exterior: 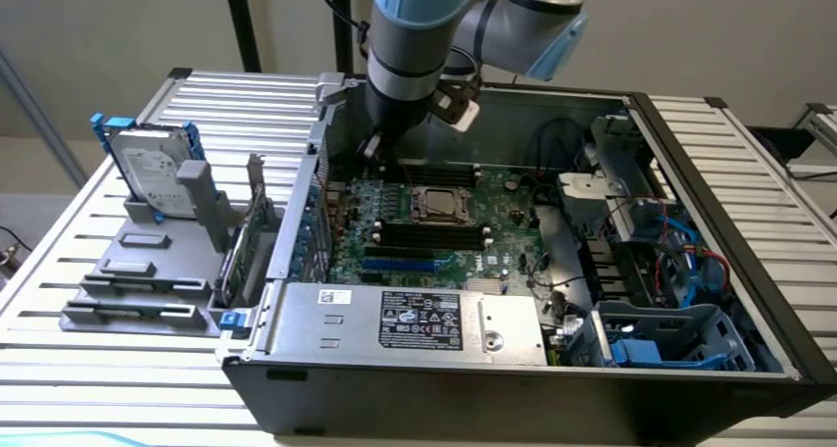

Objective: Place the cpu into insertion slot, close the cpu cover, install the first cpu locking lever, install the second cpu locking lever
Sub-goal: 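Install the first cpu locking lever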

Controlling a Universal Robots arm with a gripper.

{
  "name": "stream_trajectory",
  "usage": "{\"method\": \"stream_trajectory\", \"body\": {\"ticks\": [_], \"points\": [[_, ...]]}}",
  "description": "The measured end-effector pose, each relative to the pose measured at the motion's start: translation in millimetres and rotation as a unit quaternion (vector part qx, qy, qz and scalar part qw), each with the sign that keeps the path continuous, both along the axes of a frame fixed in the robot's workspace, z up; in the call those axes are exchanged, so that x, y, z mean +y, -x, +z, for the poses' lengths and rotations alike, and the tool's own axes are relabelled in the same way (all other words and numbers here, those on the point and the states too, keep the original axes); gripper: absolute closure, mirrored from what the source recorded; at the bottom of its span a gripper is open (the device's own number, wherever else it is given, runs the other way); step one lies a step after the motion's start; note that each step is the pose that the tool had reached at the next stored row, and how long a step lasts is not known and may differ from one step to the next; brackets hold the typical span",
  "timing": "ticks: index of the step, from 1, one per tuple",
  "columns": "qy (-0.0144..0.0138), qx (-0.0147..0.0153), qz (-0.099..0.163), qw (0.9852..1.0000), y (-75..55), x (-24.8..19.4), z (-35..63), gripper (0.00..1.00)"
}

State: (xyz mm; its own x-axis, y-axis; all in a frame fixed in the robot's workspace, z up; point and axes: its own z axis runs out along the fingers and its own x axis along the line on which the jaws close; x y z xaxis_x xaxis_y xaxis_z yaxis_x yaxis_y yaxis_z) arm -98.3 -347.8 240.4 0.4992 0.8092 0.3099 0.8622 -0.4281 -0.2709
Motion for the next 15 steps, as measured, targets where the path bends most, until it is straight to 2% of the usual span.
{"method": "stream_trajectory", "body": {"ticks": [4,5,9,15], "points": [[-0.0092,-0.0015,-0.012,0.9999,-1.0,0.0,0.0,0.89],[-0.0107,-0.0016,-0.013,0.9999,-2.0,0.0,0.0,0.89],[-0.0114,-0.0026,-0.016,0.9998,-10.9,0.0,-0.1,0.89],[-0.0114,-0.003,-0.016,0.9998,-37.7,0.0,-0.7,0.89]]}}
